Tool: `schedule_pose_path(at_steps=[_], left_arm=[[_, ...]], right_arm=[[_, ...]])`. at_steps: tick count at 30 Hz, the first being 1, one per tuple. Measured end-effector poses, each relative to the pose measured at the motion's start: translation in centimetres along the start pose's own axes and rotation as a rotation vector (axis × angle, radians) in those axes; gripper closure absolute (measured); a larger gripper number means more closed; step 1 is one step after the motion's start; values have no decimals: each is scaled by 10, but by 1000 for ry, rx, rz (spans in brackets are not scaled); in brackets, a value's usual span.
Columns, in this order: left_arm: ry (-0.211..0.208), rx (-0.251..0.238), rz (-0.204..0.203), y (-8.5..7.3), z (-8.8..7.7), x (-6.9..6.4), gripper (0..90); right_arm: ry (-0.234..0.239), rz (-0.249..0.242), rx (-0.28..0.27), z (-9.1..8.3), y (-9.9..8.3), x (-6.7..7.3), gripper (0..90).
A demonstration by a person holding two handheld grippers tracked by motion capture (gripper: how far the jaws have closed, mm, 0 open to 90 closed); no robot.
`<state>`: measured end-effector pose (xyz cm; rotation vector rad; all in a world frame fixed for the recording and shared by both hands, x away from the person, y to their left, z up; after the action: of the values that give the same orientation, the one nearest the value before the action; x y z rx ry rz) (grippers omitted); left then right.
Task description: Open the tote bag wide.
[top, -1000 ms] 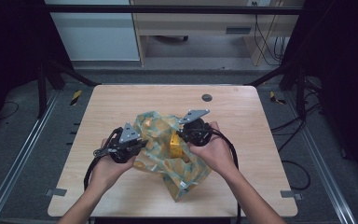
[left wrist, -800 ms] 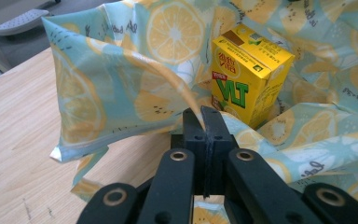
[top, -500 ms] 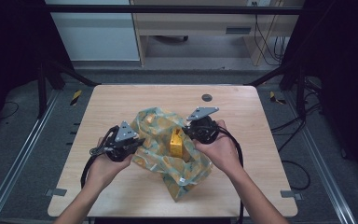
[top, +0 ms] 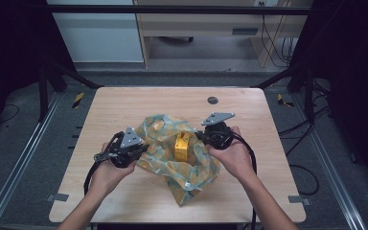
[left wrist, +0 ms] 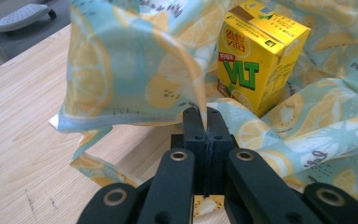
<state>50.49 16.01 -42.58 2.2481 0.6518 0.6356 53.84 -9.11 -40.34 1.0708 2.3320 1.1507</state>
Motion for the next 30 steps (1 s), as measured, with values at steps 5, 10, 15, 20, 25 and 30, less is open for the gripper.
schedule_pose_path(at_steps=[5,10,15,20,25,30], left_arm=[[9,21,19,-3,5,1,900],[10,30,15,-7,12,4,900],[12,35,11,-11,19,5,900],[8,56,9,-18,27,5,900],[5,60,3,-22,36,1,900],[4,67,-4,-26,39,2,900]], right_arm=[[-9,9,2,1,-2,-7,900],[-18,16,-6,4,-3,-16,899],[-31,25,3,9,-9,-24,899],[-38,46,4,13,-16,-34,899],[-43,58,10,16,-21,-40,899],[-46,73,14,18,-28,-46,899]])
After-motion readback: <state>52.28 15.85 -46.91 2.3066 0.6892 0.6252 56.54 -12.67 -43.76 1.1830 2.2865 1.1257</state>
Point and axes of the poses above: each handheld gripper's, and its own axes: z roughly forward along the jaws, y roughly out of its top, x roughly to its left, the point moved 5 cm from there along z, roughly forward along the jaws, and after that the axes turned 7 degrees about z, right-handed, at the moved point
